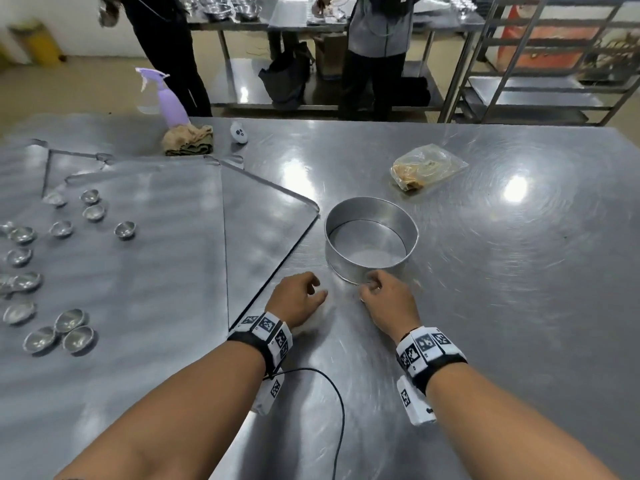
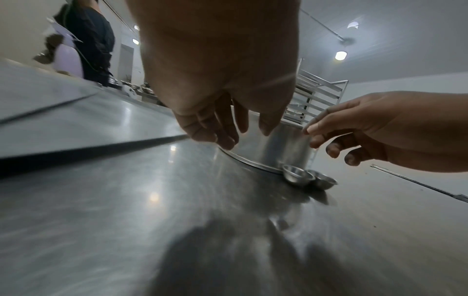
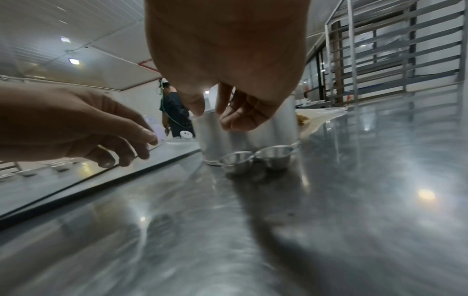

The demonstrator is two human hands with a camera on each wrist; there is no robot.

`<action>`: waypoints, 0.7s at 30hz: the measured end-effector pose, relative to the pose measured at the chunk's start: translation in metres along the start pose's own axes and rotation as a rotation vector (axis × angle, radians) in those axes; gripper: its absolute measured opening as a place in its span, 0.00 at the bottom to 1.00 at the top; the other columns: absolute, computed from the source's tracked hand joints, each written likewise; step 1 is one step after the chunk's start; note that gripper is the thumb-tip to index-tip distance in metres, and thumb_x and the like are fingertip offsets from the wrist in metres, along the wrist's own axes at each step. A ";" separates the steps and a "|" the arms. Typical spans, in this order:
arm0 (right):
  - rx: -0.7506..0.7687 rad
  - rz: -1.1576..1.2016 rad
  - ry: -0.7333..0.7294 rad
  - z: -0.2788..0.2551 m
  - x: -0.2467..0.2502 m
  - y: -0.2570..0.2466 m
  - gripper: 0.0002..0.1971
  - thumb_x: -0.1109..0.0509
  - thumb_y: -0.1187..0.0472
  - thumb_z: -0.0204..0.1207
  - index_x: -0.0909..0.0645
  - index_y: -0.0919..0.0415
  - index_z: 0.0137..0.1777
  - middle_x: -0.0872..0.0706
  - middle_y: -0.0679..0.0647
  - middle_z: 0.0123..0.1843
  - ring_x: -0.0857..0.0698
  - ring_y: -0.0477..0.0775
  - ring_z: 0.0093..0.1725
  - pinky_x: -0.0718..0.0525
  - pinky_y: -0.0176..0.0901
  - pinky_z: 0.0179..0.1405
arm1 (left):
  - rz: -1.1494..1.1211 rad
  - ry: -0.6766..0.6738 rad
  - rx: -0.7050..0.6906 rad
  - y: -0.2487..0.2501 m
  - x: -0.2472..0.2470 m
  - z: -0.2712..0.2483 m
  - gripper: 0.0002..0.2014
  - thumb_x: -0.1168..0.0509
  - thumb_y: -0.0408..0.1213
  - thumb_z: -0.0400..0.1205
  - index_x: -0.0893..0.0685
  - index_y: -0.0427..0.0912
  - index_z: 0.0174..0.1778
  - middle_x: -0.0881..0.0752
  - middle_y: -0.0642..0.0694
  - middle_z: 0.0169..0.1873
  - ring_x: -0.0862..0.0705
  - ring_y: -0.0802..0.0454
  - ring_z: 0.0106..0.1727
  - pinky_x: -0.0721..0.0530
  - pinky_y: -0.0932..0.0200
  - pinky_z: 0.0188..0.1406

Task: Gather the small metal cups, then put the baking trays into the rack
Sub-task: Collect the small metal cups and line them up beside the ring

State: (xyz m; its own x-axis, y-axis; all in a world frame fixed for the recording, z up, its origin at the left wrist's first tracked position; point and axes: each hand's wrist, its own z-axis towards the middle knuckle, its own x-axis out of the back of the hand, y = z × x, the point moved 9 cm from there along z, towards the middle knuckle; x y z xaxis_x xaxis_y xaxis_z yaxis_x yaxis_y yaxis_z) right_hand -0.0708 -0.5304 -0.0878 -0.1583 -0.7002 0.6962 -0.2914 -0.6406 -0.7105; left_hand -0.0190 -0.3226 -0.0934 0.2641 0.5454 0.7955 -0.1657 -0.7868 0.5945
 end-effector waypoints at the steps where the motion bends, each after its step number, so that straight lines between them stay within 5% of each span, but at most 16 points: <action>1: 0.020 0.001 -0.018 -0.001 -0.011 -0.011 0.11 0.28 0.53 0.75 0.15 0.51 0.56 0.12 0.45 0.47 0.17 0.47 0.48 0.23 0.40 0.52 | 0.008 0.020 0.026 -0.012 0.012 -0.006 0.14 0.30 0.52 0.81 0.13 0.46 0.55 0.10 0.50 0.45 0.14 0.51 0.48 0.18 0.56 0.48; 12: 0.301 -0.054 -0.302 -0.038 -0.171 -0.179 0.13 0.30 0.49 0.78 0.14 0.53 0.58 0.11 0.48 0.52 0.16 0.49 0.50 0.20 0.43 0.53 | 0.035 0.284 0.357 -0.198 0.175 -0.115 0.13 0.33 0.52 0.81 0.13 0.48 0.52 0.13 0.55 0.40 0.14 0.50 0.46 0.21 0.58 0.43; 21: 0.454 -0.121 -0.540 -0.101 -0.310 -0.300 0.16 0.28 0.48 0.76 0.16 0.51 0.62 0.13 0.47 0.58 0.16 0.48 0.51 0.18 0.44 0.56 | -0.015 0.357 0.574 -0.344 0.263 -0.208 0.10 0.35 0.45 0.77 0.16 0.49 0.51 0.17 0.46 0.49 0.16 0.41 0.50 0.17 0.50 0.51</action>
State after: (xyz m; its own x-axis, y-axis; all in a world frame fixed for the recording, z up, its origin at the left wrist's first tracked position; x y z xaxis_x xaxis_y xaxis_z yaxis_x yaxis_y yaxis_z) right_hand -0.0299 -0.0889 -0.0802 0.3738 -0.5988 0.7083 0.1623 -0.7097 -0.6856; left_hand -0.0900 0.1515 -0.0645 -0.0842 0.5414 0.8365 0.3926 -0.7535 0.5273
